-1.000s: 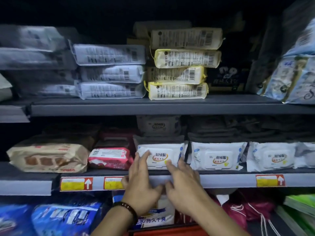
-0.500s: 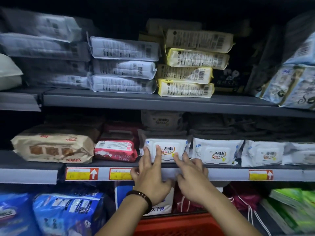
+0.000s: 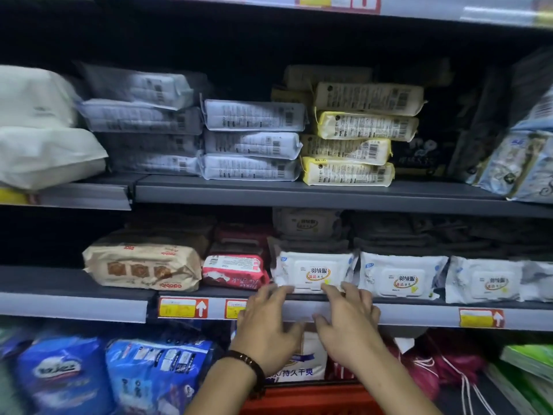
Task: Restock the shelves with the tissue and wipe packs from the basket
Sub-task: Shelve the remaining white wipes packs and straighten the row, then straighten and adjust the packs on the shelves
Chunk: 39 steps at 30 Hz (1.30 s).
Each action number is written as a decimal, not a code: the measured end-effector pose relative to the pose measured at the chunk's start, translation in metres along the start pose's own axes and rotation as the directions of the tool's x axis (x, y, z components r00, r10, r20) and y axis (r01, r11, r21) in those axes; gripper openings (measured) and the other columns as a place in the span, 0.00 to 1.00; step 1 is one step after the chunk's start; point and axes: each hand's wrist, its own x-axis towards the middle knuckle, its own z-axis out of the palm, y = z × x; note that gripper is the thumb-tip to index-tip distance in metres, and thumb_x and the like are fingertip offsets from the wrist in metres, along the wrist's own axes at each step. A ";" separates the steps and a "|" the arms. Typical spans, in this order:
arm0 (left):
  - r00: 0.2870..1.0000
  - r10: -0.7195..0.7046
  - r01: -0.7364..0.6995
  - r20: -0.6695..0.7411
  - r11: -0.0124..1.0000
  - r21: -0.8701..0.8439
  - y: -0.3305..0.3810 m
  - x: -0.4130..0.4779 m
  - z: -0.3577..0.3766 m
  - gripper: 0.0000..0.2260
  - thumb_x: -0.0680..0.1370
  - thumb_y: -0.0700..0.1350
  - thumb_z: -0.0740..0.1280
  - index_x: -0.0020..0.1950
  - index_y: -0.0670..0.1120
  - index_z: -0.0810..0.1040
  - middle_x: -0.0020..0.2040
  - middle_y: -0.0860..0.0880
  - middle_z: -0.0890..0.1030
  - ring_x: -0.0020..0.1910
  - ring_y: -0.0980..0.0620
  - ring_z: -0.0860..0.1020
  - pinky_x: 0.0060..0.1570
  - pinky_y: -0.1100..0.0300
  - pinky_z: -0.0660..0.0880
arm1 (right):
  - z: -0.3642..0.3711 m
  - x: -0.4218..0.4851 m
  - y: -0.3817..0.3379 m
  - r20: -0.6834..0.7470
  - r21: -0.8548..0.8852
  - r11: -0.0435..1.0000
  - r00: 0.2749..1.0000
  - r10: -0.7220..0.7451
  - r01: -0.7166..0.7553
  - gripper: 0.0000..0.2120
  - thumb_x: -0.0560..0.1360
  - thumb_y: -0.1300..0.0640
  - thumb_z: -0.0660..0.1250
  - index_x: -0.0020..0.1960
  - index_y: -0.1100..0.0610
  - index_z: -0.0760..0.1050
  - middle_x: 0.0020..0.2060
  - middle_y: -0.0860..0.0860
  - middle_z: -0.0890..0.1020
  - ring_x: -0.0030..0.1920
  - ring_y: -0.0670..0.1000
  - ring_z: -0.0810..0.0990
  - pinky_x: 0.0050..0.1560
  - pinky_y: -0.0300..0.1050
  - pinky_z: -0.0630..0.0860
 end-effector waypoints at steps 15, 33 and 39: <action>0.933 -0.352 0.310 -0.070 0.888 -0.341 -0.084 -0.020 -0.078 0.27 0.79 0.48 0.71 0.77 0.52 0.67 0.49 0.53 0.83 0.47 0.56 0.82 0.49 0.57 0.78 | 0.029 0.031 -0.106 -0.070 0.279 0.960 0.996 0.054 -0.033 0.18 0.77 0.40 0.71 0.64 0.44 0.77 0.41 0.45 0.86 0.45 0.51 0.85 0.43 0.49 0.82; 0.897 -0.435 0.405 0.075 0.745 -0.530 -0.085 0.003 -0.078 0.17 0.77 0.50 0.72 0.64 0.54 0.73 0.46 0.50 0.85 0.46 0.49 0.84 0.54 0.48 0.82 | -0.002 0.066 -0.118 -0.147 0.426 0.901 0.976 0.158 -0.082 0.25 0.86 0.46 0.63 0.33 0.56 0.72 0.29 0.50 0.79 0.33 0.50 0.78 0.31 0.44 0.68; 0.908 -0.416 0.374 0.059 0.736 -0.564 -0.084 0.004 -0.077 0.17 0.79 0.48 0.71 0.64 0.58 0.69 0.48 0.50 0.84 0.48 0.49 0.83 0.53 0.53 0.80 | 0.002 0.075 -0.125 -0.088 0.451 0.875 0.967 0.240 -0.176 0.26 0.85 0.40 0.61 0.38 0.58 0.80 0.29 0.54 0.84 0.33 0.56 0.86 0.42 0.48 0.82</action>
